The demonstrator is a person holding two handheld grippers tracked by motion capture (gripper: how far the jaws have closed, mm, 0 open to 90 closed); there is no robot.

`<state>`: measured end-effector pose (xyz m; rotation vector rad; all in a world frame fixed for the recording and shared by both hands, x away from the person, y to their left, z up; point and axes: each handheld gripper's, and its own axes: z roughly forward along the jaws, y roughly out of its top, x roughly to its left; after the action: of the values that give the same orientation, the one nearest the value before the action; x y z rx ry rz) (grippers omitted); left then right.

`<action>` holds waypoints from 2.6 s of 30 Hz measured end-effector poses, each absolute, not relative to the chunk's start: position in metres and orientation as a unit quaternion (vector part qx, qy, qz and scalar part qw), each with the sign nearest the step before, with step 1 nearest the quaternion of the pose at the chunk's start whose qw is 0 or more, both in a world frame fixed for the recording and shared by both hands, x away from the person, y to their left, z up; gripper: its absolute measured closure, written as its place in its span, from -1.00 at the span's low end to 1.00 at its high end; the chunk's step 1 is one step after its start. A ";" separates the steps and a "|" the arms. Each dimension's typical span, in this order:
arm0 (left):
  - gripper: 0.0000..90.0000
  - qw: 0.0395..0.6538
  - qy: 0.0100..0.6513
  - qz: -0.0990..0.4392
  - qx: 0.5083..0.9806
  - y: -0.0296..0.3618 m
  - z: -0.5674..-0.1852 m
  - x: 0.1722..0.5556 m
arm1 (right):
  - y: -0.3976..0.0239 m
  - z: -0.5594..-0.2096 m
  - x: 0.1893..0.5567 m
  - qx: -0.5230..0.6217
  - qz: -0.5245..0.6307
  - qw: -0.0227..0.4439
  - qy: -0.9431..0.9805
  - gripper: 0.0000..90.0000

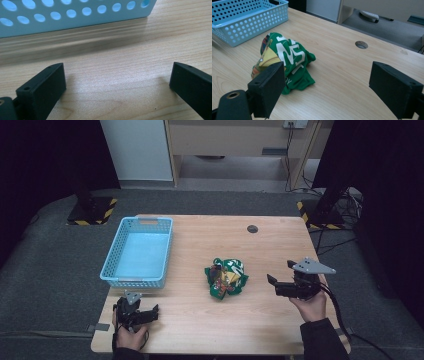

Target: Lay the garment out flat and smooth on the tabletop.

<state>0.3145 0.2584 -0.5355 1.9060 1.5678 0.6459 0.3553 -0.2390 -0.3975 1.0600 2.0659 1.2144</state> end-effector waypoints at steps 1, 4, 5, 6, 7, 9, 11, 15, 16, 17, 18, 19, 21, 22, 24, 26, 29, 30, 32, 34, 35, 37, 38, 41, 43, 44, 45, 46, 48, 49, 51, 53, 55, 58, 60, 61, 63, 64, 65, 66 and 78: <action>-1.00 0.291 0.588 0.242 0.715 0.258 -0.536 0.315 | -0.237 -0.396 0.356 0.389 0.448 0.258 0.762 -0.70; -1.00 0.291 0.588 0.242 0.715 0.258 -0.536 0.315 | -0.233 -0.391 0.357 0.383 0.455 0.259 0.761 -0.70; -1.00 0.291 0.588 0.242 0.715 0.258 -0.536 0.315 | -0.231 -0.389 0.357 0.380 0.457 0.258 0.762 -0.70; -1.00 0.291 0.588 0.242 0.715 0.258 -0.536 0.315 | -0.230 -0.387 0.357 0.378 0.458 0.259 0.762 -0.70; -1.00 0.291 0.588 0.242 0.715 0.258 -0.536 0.315 | -0.228 -0.386 0.358 0.376 0.459 0.260 0.762 -0.70; -1.00 0.291 0.588 0.242 0.715 0.258 -0.536 0.315 | -0.225 -0.382 0.359 0.373 0.461 0.259 0.763 -0.69; -1.00 0.291 0.587 0.242 0.715 0.258 -0.536 0.315 | -0.223 -0.380 0.360 0.370 0.462 0.259 0.764 -0.69; -1.00 0.291 0.587 0.242 0.715 0.258 -0.536 0.315 | -0.217 -0.376 0.361 0.366 0.464 0.258 0.764 -0.68; -1.00 0.291 0.587 0.242 0.715 0.258 -0.536 0.315 | -0.216 -0.375 0.362 0.364 0.465 0.259 0.764 -0.68; -1.00 0.291 0.587 0.242 0.715 0.258 -0.536 0.315 | -0.214 -0.374 0.362 0.363 0.467 0.258 0.764 -0.68; -1.00 0.291 0.587 0.242 0.715 0.258 -0.536 0.315 | -0.213 -0.373 0.362 0.363 0.468 0.258 0.764 -0.68; -1.00 0.291 0.587 0.242 0.715 0.258 -0.536 0.315 | -0.212 -0.372 0.363 0.362 0.472 0.257 0.762 -0.66; -1.00 0.291 0.587 0.242 0.715 0.258 -0.536 0.315 | -0.210 -0.371 0.364 0.362 0.474 0.256 0.761 -0.66; -1.00 0.291 0.587 0.242 0.715 0.258 -0.536 0.315 | -0.209 -0.371 0.364 0.362 0.474 0.257 0.761 -0.66; -1.00 0.291 0.587 0.242 0.715 0.258 -0.536 0.315 | -0.207 -0.370 0.365 0.360 0.474 0.260 0.760 -0.66; -1.00 0.291 0.587 0.242 0.715 0.258 -0.536 0.315 | -0.205 -0.369 0.366 0.357 0.474 0.264 0.760 -0.66; -1.00 0.291 0.587 0.242 0.715 0.258 -0.536 0.315 | -0.203 -0.369 0.368 0.354 0.474 0.263 0.762 -0.65; -1.00 0.291 0.587 0.242 0.715 0.258 -0.536 0.315 | -0.202 -0.368 0.368 0.353 0.476 0.261 0.762 -0.65; -1.00 0.291 0.587 0.242 0.715 0.258 -0.536 0.315 | -0.201 -0.369 0.370 0.354 0.481 0.257 0.760 -0.64; -1.00 0.291 0.587 0.242 0.715 0.258 -0.536 0.315 | -0.199 -0.370 0.372 0.353 0.478 0.258 0.762 -0.64; -1.00 0.291 0.587 0.242 0.715 0.258 -0.536 0.315 | -0.197 -0.370 0.372 0.352 0.476 0.259 0.763 -0.64; -1.00 0.291 0.587 0.242 0.715 0.258 -0.536 0.315 | -0.194 -0.371 0.373 0.349 0.474 0.261 0.765 -0.62; -1.00 0.291 0.587 0.242 0.715 0.258 -0.536 0.315 | -0.193 -0.371 0.373 0.348 0.473 0.260 0.766 -0.62; -1.00 0.291 0.587 0.242 0.716 0.258 -0.536 0.315 | -0.188 -0.370 0.375 0.343 0.475 0.257 0.768 -0.60; -1.00 0.291 0.587 0.242 0.715 0.258 -0.536 0.315 | -0.184 -0.369 0.376 0.339 0.478 0.256 0.769 -0.59; -1.00 0.291 0.587 0.242 0.716 0.258 -0.536 0.315 | -0.183 -0.369 0.377 0.338 0.479 0.255 0.769 -0.58; -1.00 0.291 0.587 0.242 0.716 0.258 -0.536 0.315 | -0.181 -0.369 0.378 0.336 0.479 0.255 0.770 -0.58; -1.00 0.292 0.587 0.242 0.716 0.258 -0.536 0.315 | -0.179 -0.369 0.378 0.335 0.478 0.254 0.771 -0.57; -1.00 0.291 0.587 0.242 0.716 0.258 -0.536 0.315 | -0.176 -0.369 0.380 0.334 0.479 0.252 0.772 -0.56; -1.00 0.291 0.586 0.242 0.716 0.258 -0.536 0.315 | -0.174 -0.369 0.380 0.332 0.480 0.250 0.773 -0.55; -1.00 0.291 0.586 0.242 0.716 0.258 -0.536 0.315 | -0.171 -0.370 0.381 0.330 0.481 0.248 0.773 -0.54; -1.00 0.292 0.586 0.242 0.716 0.258 -0.536 0.315 | -0.169 -0.371 0.383 0.328 0.486 0.242 0.773 -0.52; -1.00 0.291 0.586 0.242 0.716 0.258 -0.536 0.315 | -0.167 -0.373 0.385 0.330 0.484 0.238 0.775 -0.51; -1.00 0.292 0.586 0.242 0.716 0.257 -0.536 0.315 | -0.164 -0.377 0.387 0.330 0.485 0.235 0.775 -0.49; -1.00 0.291 0.586 0.242 0.716 0.257 -0.536 0.315 | -0.161 -0.379 0.389 0.330 0.488 0.232 0.774 -0.48; -1.00 0.291 0.586 0.242 0.716 0.257 -0.536 0.315 | -0.160 -0.381 0.390 0.330 0.488 0.230 0.774 -0.47; -1.00 0.291 0.586 0.242 0.716 0.257 -0.536 0.315 | -0.156 -0.385 0.392 0.331 0.488 0.227 0.775 -0.45; -1.00 0.292 0.586 0.242 0.716 0.257 -0.536 0.315 | -0.155 -0.387 0.394 0.331 0.487 0.226 0.777 -0.44; -1.00 0.292 0.586 0.242 0.716 0.257 -0.536 0.315 | -0.153 -0.389 0.395 0.331 0.487 0.223 0.777 -0.42; -1.00 0.292 0.586 0.242 0.717 0.257 -0.536 0.315 | -0.151 -0.391 0.395 0.330 0.487 0.221 0.778 -0.41; -1.00 0.292 0.585 0.241 0.717 0.257 -0.536 0.315 | -0.139 -0.408 0.405 0.326 0.490 0.205 0.782 -0.30</action>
<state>0.3149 0.2571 -0.5356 1.9115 1.5594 0.6434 0.4052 -0.1386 -0.4083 0.9088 2.1799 1.3675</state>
